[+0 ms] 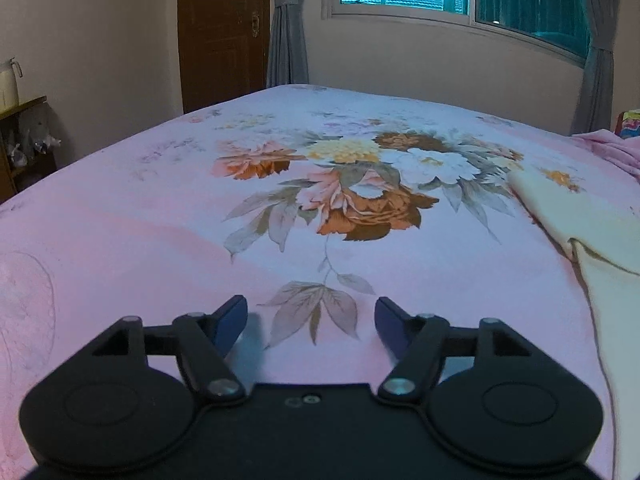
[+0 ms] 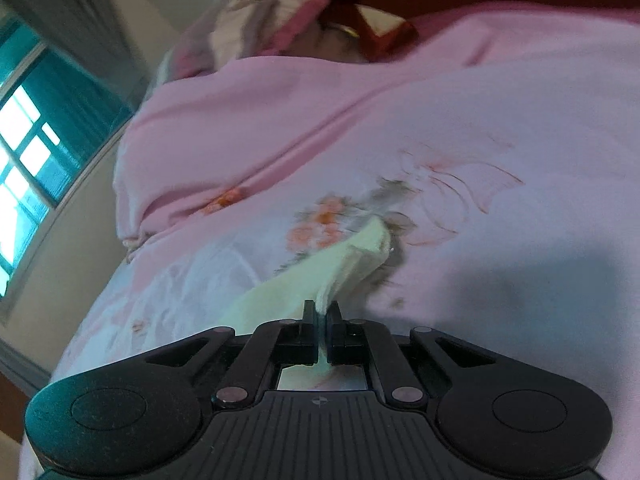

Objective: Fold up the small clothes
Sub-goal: 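Close the right gripper on the sleeve cuff, then fold the sleeve across the sweater body with the right gripper and release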

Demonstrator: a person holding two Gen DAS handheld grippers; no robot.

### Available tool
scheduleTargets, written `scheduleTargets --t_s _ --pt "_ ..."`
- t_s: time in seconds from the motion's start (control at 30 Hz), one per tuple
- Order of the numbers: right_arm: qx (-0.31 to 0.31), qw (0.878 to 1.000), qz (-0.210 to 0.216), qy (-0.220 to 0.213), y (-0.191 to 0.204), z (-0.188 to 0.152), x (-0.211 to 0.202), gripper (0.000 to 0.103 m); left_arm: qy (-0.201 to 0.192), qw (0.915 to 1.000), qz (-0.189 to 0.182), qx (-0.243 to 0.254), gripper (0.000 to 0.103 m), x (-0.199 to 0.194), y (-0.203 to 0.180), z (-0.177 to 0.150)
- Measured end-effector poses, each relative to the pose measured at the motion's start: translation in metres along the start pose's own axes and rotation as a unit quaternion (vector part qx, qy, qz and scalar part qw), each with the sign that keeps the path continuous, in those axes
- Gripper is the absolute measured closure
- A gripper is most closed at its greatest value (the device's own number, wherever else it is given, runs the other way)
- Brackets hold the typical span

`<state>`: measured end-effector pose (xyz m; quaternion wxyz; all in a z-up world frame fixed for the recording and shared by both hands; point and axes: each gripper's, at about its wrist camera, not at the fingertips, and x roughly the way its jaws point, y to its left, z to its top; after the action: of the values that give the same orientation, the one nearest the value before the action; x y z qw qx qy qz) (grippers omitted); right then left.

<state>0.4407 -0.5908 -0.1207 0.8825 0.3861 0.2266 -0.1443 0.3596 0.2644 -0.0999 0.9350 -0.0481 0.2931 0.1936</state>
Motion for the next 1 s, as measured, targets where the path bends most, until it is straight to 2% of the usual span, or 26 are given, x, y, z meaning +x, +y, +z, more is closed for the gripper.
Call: scheduleTargets --t_s 0.27,0.43,0.57,0.73,0.83,0.97,1.0 --pt "-0.092 0.995 0.03 -0.003 0.086 -0.015 -0.001 0.1 -0.003 1.0 0.006 -0.002 0.032 -0.01 0.035 0.002" --pt "-0.148 0.985 0.088 0.007 0.175 -0.051 0.0 0.1 0.004 0.9998 0.011 0.014 0.032 -0.016 0.061 -0.001" --pt "-0.187 0.971 0.146 0.027 0.258 -0.095 0.006 0.1 0.015 0.9998 0.006 0.009 0.031 -0.013 0.079 -0.008" --pt "-0.23 0.945 0.222 0.066 0.361 -0.172 0.012 0.1 0.017 0.9993 -0.019 -0.029 0.03 -0.009 0.094 -0.021" --pt "-0.27 0.922 0.261 0.093 0.411 -0.229 0.013 0.1 0.012 0.9994 -0.017 -0.026 0.029 -0.009 0.092 -0.024" --pt "-0.323 0.893 0.286 0.127 0.446 -0.301 0.015 0.1 0.009 0.9993 -0.021 -0.03 0.027 -0.009 0.094 -0.026" --pt "-0.343 0.883 0.291 0.135 0.453 -0.321 0.015 0.1 0.009 0.9992 -0.023 -0.033 0.027 -0.009 0.094 -0.026"
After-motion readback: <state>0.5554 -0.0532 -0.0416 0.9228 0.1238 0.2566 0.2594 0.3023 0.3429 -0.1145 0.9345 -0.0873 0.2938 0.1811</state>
